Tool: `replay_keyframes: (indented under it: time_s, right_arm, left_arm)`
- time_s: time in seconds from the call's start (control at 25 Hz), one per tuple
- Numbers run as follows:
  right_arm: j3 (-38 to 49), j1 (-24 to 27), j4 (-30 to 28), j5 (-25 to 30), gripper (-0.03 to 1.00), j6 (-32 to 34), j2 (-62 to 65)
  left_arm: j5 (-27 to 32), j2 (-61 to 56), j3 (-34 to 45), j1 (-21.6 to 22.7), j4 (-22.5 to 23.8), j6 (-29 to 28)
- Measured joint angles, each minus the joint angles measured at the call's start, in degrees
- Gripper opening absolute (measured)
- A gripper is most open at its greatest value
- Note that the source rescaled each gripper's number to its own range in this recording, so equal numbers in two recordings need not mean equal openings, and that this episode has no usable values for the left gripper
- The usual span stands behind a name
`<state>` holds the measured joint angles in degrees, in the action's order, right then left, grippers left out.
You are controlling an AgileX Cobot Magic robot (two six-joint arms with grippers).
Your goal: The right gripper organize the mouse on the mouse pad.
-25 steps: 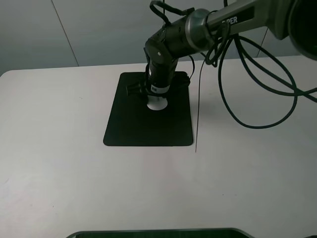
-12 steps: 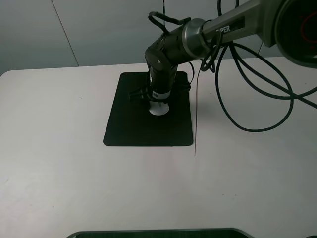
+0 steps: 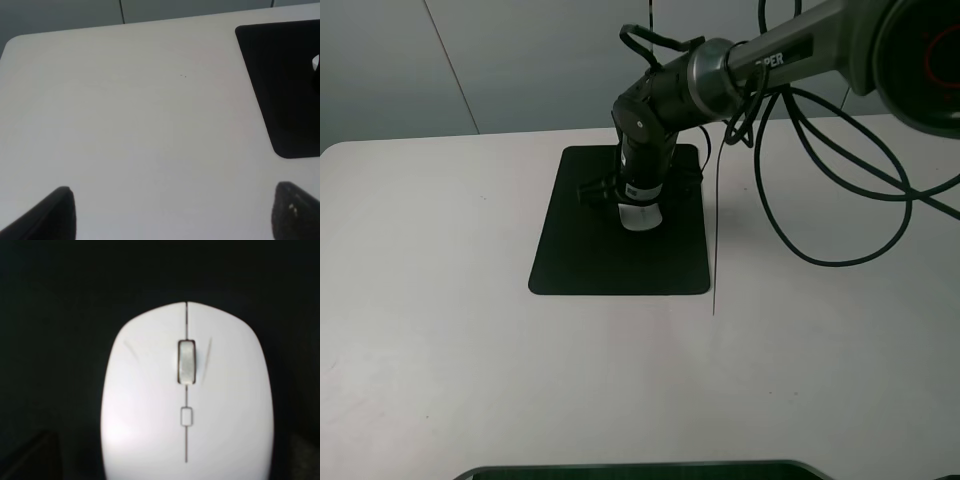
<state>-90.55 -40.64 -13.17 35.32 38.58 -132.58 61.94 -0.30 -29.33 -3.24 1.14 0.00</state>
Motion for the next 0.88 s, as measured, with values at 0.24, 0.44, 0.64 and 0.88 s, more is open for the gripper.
replay_keyframes:
  time_s: [0.24,0.44,0.64,0.88]
  right_arm:
    - [0.0,0.0,0.6,-0.1,0.99,0.0,3.1]
    - [-0.2,0.0,2.0,2.9,0.99,-2.0,8.7]
    - [4.3,0.8,8.5,4.6,0.99,-6.4,15.0]
    - [19.2,8.1,10.6,3.2,0.99,-8.9,24.2]
  left_arm:
    - [0.0,0.0,0.0,0.0,0.0,0.0]
    - [0.0,0.0,0.0,0.0,0.0,0.0]
    - [0.0,0.0,0.0,0.0,0.0,0.0]
    - [0.0,0.0,0.0,0.0,0.0,0.0]
